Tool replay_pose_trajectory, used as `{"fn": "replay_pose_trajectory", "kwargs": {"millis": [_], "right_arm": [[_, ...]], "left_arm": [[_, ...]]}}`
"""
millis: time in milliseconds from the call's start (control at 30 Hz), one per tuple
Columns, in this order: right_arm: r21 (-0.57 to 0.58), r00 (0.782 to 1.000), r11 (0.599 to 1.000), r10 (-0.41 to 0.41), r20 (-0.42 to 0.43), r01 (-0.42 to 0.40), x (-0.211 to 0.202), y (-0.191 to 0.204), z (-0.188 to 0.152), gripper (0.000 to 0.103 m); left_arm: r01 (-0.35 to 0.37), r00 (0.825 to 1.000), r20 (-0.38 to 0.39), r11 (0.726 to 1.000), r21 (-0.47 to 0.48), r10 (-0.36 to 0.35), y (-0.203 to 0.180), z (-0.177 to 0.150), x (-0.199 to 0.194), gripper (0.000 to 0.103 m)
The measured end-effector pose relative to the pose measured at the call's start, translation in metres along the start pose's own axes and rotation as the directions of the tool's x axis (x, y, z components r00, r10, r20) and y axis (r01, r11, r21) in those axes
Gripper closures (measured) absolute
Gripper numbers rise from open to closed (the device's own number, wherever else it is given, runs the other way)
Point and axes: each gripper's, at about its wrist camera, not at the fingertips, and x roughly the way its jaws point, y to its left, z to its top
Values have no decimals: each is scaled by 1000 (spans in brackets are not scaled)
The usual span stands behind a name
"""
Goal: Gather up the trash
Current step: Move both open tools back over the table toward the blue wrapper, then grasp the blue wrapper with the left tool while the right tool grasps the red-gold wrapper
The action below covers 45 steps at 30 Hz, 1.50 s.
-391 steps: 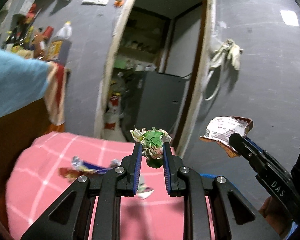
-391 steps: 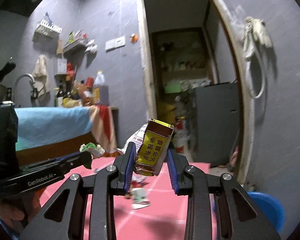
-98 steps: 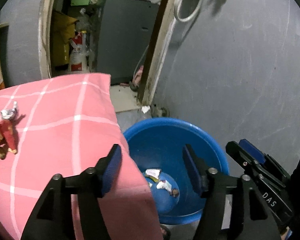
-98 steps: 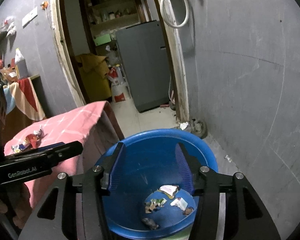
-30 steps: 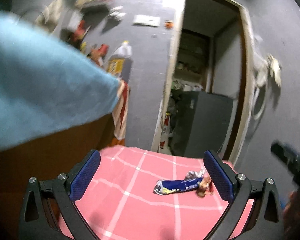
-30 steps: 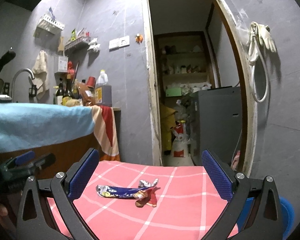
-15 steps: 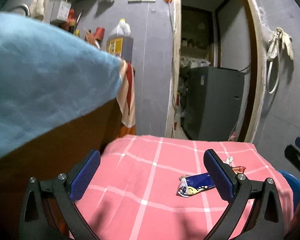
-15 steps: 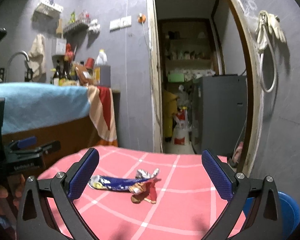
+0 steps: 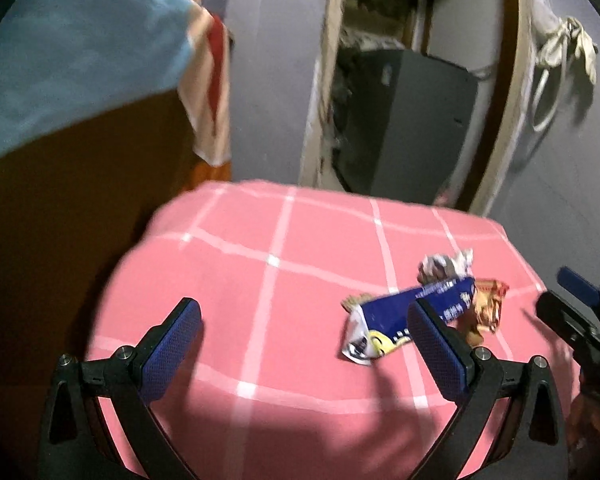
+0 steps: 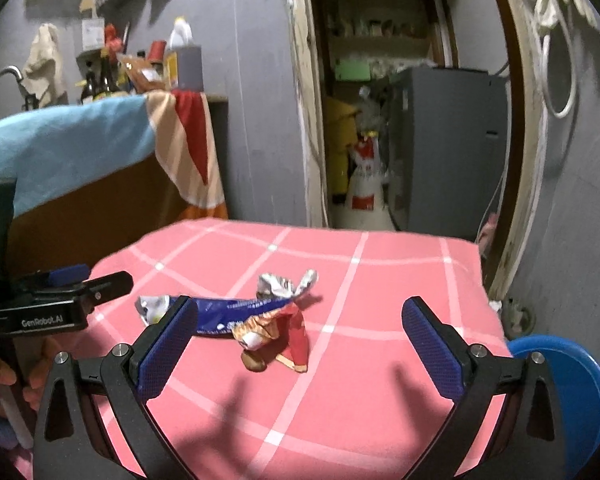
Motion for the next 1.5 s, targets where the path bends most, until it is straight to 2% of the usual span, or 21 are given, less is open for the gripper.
{"fn": "replay_pose_trajectory", "kwargs": {"millis": [100, 200, 267, 367, 500, 600, 767, 933, 1167, 1367, 1500], "right_arm": [[-8, 998, 1000, 14, -61, -15, 13, 1, -2, 17], [0, 993, 999, 37, -113, -37, 25, -1, -2, 24], [5, 989, 999, 50, -139, -50, 32, -2, -2, 26], [20, 981, 997, 77, -179, -75, 42, -3, -1, 32], [35, 970, 994, 108, -219, -102, 51, -4, -4, 40], [46, 964, 992, 124, -236, -116, 54, -5, -5, 53], [67, 958, 988, 149, -246, -136, 56, -8, -5, 65], [75, 957, 987, 158, -242, -144, 52, -8, -6, 70], [77, 966, 987, 154, -210, -140, 37, -12, -10, 74], [74, 978, 988, 143, -150, -133, 15, -17, -14, 75], [58, 988, 990, 130, -82, -126, -5, -19, -12, 75]], "left_arm": [[39, 998, -42, 999, 17, -38, -4, -2, 6, 4], [82, 994, -80, 996, 18, -80, -6, -2, 14, 16], [110, 988, -114, 994, 8, -109, -5, -3, 20, 30], [143, 978, -151, 990, -2, -142, -6, -5, 25, 42], [179, 970, -167, 984, -4, -178, -8, -5, 26, 53], [195, 964, -181, 981, -15, -195, -9, -6, 27, 66], [219, 956, -188, 974, -55, -226, -7, -7, 25, 86], [244, 951, -174, 967, -77, -254, -9, -9, 18, 89], [232, 966, -106, 972, -37, -235, -23, -11, -4, 91], [195, 980, -32, 981, 15, -195, -41, -14, -27, 92], [191, 981, 23, 981, 24, -191, -50, -14, -40, 92]]}}
